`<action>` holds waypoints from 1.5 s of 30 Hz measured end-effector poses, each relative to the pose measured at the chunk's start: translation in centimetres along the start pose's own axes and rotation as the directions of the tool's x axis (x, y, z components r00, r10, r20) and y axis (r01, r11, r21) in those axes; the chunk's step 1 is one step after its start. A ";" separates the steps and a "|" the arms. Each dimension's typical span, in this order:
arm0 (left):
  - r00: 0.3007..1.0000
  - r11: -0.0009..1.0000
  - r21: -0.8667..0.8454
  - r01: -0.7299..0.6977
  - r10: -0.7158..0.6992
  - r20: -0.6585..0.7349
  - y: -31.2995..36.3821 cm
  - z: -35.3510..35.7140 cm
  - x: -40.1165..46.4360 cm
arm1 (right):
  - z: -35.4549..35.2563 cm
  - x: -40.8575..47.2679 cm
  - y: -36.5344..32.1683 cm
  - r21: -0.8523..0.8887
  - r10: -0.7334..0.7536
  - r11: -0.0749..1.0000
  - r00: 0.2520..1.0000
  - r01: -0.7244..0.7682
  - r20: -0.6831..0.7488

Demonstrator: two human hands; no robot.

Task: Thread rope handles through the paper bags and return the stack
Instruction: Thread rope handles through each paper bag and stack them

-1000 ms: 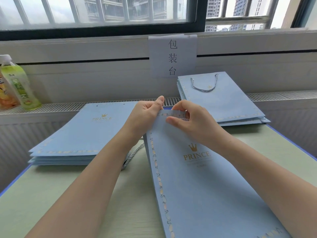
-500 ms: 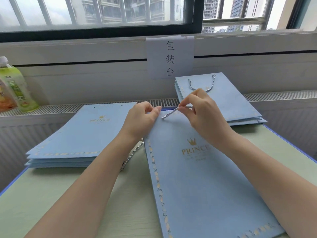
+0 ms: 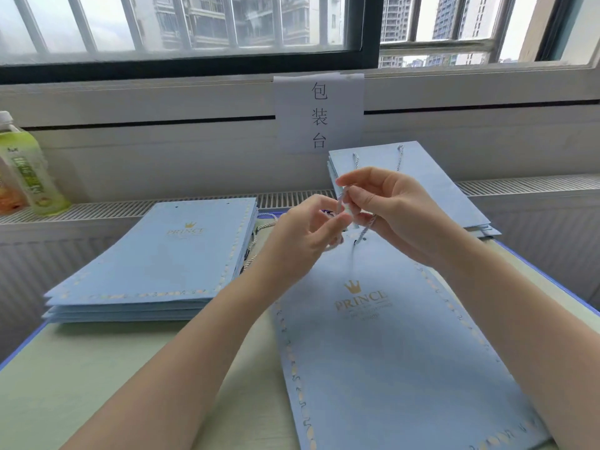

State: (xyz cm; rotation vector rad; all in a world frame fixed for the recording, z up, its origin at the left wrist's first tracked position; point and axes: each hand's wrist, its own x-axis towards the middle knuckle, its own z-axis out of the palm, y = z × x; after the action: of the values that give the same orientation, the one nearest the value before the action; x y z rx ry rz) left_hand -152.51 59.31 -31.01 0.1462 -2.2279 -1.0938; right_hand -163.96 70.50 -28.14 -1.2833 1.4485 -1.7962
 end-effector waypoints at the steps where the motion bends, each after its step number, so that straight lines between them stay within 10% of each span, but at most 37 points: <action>1: 0.999 0.999 0.003 -0.044 0.044 -0.011 0.1 0.2 -0.1 | 0.1 -0.1 0.1 -0.117 -0.015 0.993 1.000 0.015 0.001; 3: 0.993 0.996 -0.015 -0.089 0.087 -0.074 0.1 0.3 -0.2 | -0.3 0.0 0.6 -0.548 -0.119 0.832 0.993 0.090 -0.018; 5: 0.987 0.989 -0.116 -0.094 0.077 -0.142 0.4 -0.2 -0.3 | -0.9 0.3 1.7 -0.887 -0.148 0.455 0.989 0.074 0.007; 10: 0.985 0.965 -0.229 -0.128 0.097 -0.141 0.7 -1.4 -0.2 | -1.4 0.3 2.7 -0.999 -0.098 0.028 0.994 -0.046 -0.049; 14: 0.999 0.989 -0.143 -0.025 0.020 -0.042 -0.1 -1.2 -0.2 | -2.4 0.6 2.5 -0.975 -0.020 0.115 0.981 -0.190 -0.193; 20: 0.995 0.835 0.547 0.059 -0.096 0.039 -3.6 0.2 -0.4 | -2.7 0.8 2.9 -0.956 0.084 0.270 0.992 -0.117 -0.098; 38: 0.981 0.721 0.668 0.183 -0.181 -0.074 -1.4 -0.4 -0.3 | -1.0 0.5 2.5 -0.868 -0.014 0.491 0.997 0.074 0.077; 45: 0.966 0.756 0.608 0.243 -0.243 -0.084 -1.5 -0.8 -0.1 | -1.2 0.7 3.1 -0.920 -0.104 0.358 0.986 0.162 0.133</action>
State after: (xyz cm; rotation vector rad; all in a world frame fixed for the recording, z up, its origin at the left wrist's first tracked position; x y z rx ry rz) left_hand -152.25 57.86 -31.77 0.7334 -2.5395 -0.4317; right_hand -165.88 69.57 -30.82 -1.9708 2.5611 -0.8480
